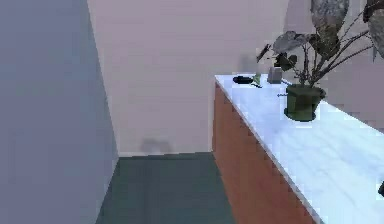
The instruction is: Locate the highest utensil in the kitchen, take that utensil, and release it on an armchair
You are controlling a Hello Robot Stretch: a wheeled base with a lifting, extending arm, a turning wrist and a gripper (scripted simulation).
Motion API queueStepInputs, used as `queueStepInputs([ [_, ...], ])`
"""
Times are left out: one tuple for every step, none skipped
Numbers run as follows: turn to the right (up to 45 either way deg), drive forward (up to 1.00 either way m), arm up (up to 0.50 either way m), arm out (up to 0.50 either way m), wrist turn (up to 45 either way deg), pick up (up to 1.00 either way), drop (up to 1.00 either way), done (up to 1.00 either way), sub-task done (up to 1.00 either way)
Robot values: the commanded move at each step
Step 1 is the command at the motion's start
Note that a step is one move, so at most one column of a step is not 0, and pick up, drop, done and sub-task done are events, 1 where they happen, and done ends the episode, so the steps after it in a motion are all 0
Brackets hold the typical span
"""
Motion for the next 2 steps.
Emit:
queueStepInputs([
  [0.0, 0.75, 0.00, 0.00, 0.0, 0.00, 0.00, 0.00, 0.00],
  [33.0, 0.00, 0.00, 0.00, 0.0, 0.00, 0.00, 0.00, 0.00],
])
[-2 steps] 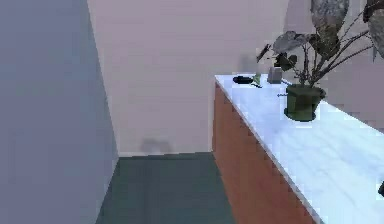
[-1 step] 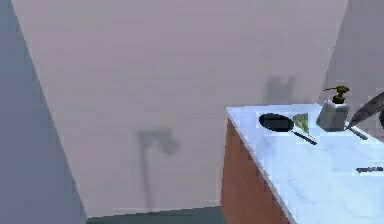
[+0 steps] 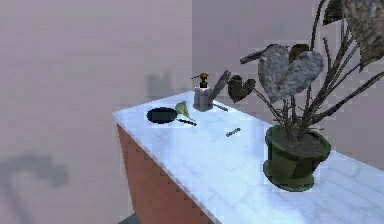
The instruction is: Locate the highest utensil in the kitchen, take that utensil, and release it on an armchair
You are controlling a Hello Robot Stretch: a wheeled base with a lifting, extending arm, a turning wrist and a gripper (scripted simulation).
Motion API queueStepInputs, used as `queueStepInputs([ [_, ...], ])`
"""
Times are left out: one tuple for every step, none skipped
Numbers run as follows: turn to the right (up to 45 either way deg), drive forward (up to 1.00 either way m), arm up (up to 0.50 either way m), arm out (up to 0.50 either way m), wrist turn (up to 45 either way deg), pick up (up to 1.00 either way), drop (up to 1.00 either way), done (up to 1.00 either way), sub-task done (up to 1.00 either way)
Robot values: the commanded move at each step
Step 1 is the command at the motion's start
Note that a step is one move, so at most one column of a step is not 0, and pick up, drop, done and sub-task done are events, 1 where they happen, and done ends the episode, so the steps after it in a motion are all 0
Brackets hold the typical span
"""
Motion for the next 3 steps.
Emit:
queueStepInputs([
  [0.0, 0.00, 0.50, 0.00, 0.0, 0.00, 0.00, 0.00, 0.00],
  [0.0, 0.00, 0.38, 0.00, 0.0, 0.00, 0.00, 0.00, 0.00],
  [0.0, 0.00, 0.00, 0.42, 0.0, 0.00, 0.00, 0.00, 0.00],
])
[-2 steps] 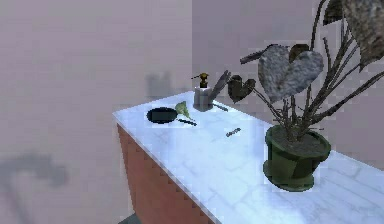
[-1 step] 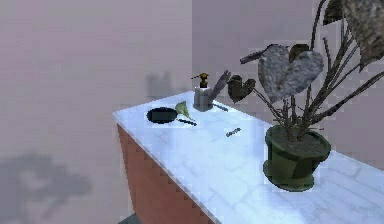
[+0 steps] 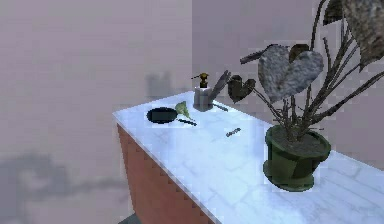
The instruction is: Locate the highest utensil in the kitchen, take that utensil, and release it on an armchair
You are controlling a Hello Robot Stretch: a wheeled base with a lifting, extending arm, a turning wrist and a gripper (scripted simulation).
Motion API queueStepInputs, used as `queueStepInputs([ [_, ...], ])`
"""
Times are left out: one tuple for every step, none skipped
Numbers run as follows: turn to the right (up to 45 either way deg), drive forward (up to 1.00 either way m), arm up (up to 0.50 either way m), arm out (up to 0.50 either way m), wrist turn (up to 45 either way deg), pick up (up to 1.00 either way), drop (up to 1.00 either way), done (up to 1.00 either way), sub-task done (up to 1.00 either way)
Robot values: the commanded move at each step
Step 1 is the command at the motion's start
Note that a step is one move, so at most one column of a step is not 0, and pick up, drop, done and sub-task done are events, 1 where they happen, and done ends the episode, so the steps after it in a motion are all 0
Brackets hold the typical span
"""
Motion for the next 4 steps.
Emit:
queueStepInputs([
  [0.0, 0.00, 0.00, 0.00, 45.0, 0.00, 0.00, 0.00, 0.00],
  [0.0, 0.00, 0.00, 0.00, 45.0, 0.00, 0.00, 0.00, 0.00],
  [0.0, 0.00, 0.00, 0.00, 45.0, 0.00, 0.00, 0.00, 0.00],
  [0.0, 0.00, 0.00, 0.00, 45.0, 0.00, 0.00, 0.00, 0.00],
])
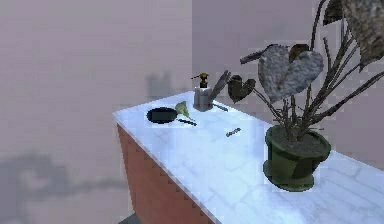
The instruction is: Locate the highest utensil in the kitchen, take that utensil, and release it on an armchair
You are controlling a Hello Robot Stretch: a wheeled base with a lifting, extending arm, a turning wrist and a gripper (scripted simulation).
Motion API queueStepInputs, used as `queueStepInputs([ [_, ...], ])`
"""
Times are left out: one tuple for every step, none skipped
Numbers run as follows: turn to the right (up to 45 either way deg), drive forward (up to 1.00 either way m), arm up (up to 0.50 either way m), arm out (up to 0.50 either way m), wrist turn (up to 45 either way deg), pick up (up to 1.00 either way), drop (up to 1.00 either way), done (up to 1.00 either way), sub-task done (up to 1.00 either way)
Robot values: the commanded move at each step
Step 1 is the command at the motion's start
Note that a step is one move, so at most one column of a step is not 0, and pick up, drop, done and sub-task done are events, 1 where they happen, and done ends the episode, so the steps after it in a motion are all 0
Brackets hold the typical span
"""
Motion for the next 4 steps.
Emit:
queueStepInputs([
  [0.0, 0.00, 0.00, 0.00, 15.0, 0.00, 0.00, 0.00, 0.00],
  [0.0, 0.00, -0.04, 0.00, 0.0, 0.00, 0.00, 0.00, 0.00],
  [0.0, 0.00, 0.00, 0.00, 0.0, 1.00, 0.00, 0.00, 0.00],
  [0.0, 0.00, 0.04, 0.00, 0.0, 0.00, 0.00, 0.00, 0.00],
])
